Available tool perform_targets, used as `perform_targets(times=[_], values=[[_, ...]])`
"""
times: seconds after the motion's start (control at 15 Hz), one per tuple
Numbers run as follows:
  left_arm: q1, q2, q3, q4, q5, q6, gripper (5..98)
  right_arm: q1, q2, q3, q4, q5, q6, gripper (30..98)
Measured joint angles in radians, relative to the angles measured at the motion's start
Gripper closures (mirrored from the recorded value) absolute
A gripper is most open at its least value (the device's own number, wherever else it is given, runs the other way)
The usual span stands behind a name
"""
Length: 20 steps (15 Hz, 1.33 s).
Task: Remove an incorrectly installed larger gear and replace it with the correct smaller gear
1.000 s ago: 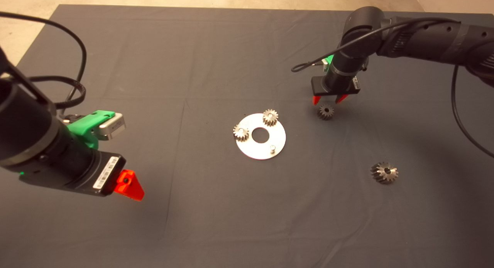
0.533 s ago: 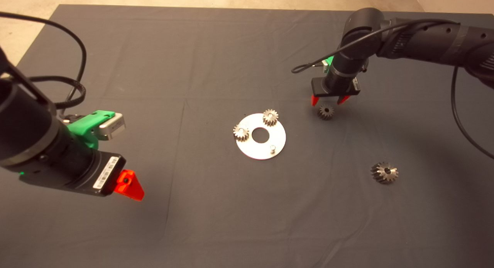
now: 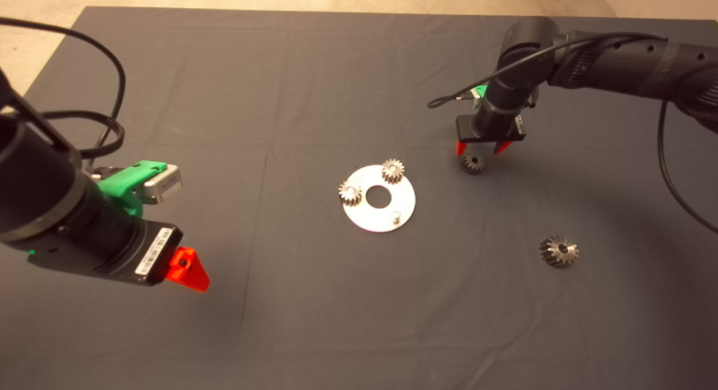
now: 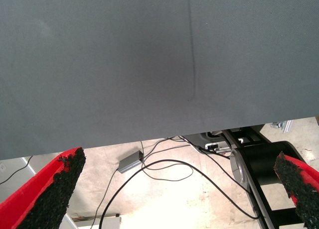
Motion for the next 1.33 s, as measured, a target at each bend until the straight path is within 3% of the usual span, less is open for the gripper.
perform_targets(times=[0.27,0.73,1.33], values=[[0.0,0.0,0.0,0.0,0.0,0.0,5.8,-0.035,0.003,-0.007,0.0,-0.002,-0.001,61.1],[0.0,0.0,0.0,0.0,0.0,0.0,5.8,-0.034,0.005,-0.007,-0.001,-0.001,-0.001,61.5],[0.0,0.0,0.0,0.0,0.0,0.0,5.8,-0.034,0.026,-0.005,-0.001,-0.005,-0.001,72.5]])
